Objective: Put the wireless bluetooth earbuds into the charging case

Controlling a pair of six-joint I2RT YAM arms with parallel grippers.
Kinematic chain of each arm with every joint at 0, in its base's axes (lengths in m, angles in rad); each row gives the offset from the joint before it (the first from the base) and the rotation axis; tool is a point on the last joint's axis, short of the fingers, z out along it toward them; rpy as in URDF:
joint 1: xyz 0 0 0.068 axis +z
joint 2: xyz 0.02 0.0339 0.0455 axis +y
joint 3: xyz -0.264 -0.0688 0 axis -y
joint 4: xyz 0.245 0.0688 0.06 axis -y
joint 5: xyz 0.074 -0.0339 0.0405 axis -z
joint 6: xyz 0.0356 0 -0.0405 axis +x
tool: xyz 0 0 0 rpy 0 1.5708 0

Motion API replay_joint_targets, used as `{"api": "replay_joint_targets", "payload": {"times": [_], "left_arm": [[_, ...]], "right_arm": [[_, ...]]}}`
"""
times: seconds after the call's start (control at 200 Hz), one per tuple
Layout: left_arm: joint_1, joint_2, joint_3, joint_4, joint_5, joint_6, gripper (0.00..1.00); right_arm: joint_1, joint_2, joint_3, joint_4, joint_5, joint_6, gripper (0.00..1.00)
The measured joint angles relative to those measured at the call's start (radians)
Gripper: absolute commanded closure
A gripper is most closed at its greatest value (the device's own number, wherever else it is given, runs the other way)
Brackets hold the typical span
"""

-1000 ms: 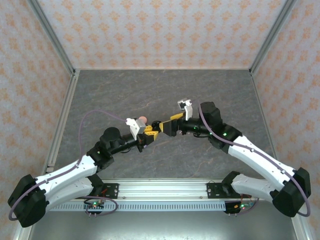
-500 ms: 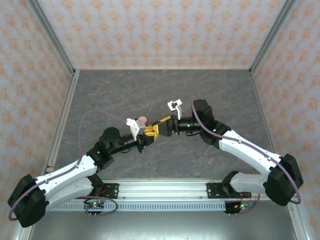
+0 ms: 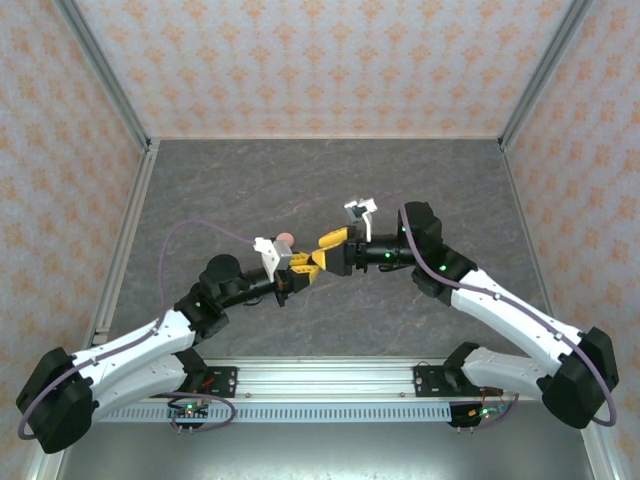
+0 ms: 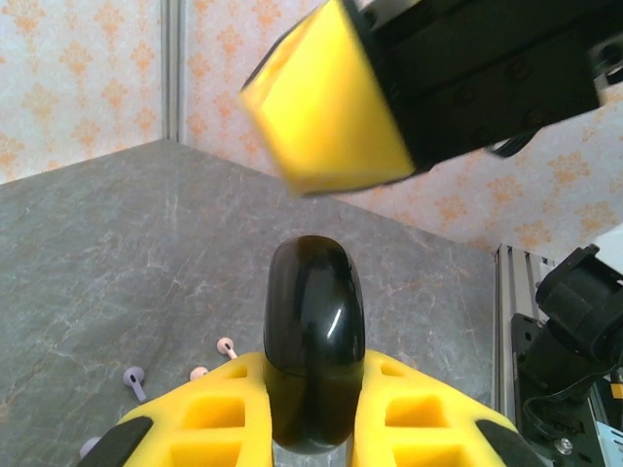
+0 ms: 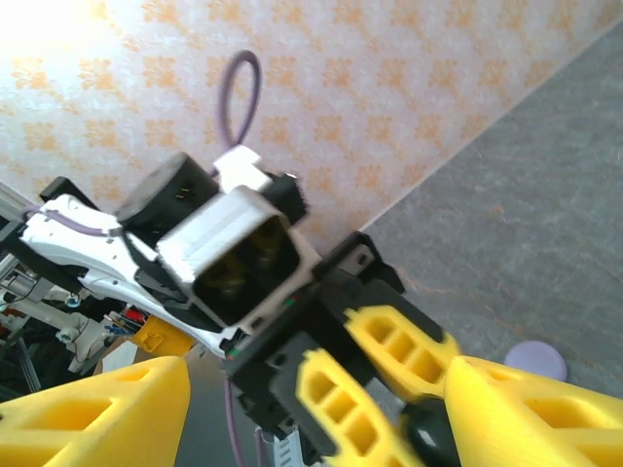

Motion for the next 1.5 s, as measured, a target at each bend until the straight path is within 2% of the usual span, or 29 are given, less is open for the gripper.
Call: {"api": "replay_joint_targets", "payload": {"times": [0.13, 0.245, 0.325, 0.42, 0.551, 0.706, 0.966, 1.091, 1.311, 1.501], "left_arm": [[0.0, 0.005, 0.0, -0.006, -0.008, 0.0, 1.0], [0.0, 0.021, 0.018, -0.042, -0.045, -0.002, 1.0], [0.003, 0.057, 0.066, -0.107, -0.073, -0.004, 1.0], [0.031, 0.139, 0.146, -0.159, -0.083, -0.032, 1.0], [0.115, 0.296, 0.255, -0.182, -0.083, -0.11, 1.0], [0.173, 0.525, 0.414, -0.228, -0.079, -0.173, 1.0], [0.212, 0.9, 0.732, -0.322, -0.073, -0.318, 1.0], [0.218, 1.042, 0.855, -0.368, -0.064, -0.353, 1.0], [0.218, 1.216, 1.026, -0.458, -0.04, -0.374, 0.88], [0.218, 1.274, 1.079, -0.502, -0.022, -0.383, 0.67]], "right_arm": [[0.001, -0.014, 0.0, -0.046, 0.053, -0.037, 0.29], [-0.004, -0.016, 0.0, -0.153, 0.185, -0.064, 0.32], [-0.013, -0.022, 0.002, -0.23, 0.298, -0.069, 0.29], [-0.027, -0.031, 0.013, -0.333, 0.457, -0.073, 0.25], [-0.071, -0.048, 0.021, -0.443, 0.645, -0.056, 0.22], [-0.142, -0.096, -0.003, -0.501, 0.773, -0.01, 0.13], [-0.182, -0.166, -0.084, -0.533, 0.867, 0.037, 0.0], [-0.182, -0.195, -0.119, -0.524, 0.876, 0.047, 0.01], [-0.182, -0.235, -0.174, -0.517, 0.888, 0.063, 0.01], [-0.182, -0.237, -0.192, -0.511, 0.89, 0.074, 0.01]]}}
